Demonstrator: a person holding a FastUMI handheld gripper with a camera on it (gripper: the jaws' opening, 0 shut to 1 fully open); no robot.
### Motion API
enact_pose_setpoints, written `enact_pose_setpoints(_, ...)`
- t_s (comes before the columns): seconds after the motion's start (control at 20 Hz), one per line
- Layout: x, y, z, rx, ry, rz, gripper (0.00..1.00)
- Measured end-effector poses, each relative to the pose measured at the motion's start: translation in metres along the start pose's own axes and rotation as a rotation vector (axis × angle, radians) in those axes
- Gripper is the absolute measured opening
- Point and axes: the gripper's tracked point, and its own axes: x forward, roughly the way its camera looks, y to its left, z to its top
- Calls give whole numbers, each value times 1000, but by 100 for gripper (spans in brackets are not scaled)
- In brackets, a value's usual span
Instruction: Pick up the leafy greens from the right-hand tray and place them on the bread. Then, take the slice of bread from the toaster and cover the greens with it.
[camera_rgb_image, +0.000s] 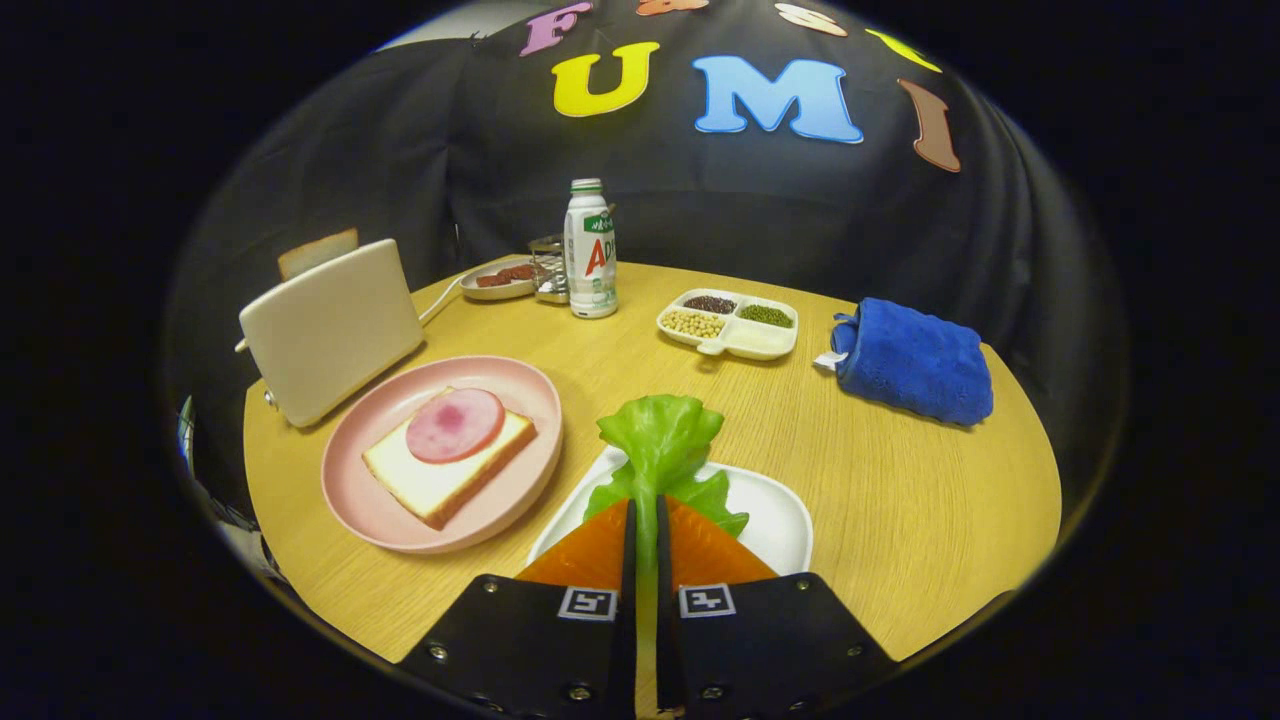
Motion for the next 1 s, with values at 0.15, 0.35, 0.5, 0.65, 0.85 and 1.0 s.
enact_pose_setpoints(0.15, -12, 8, 21, 51, -48, 32, 8)
enact_pose_setpoints(0.35, -25, 34, 51, 54, -132, 88, 8)
enact_pose_setpoints(0.5, -27, 74, 63, -2, -167, 148, 8)
enact_pose_setpoints(0.65, -15, 117, 63, -91, -170, 191, 8)
enact_pose_setpoints(0.85, 12, 148, 55, -224, -155, 173, 8)
enact_pose_setpoints(1.0, 29, 156, 50, -241, -130, 166, 8)
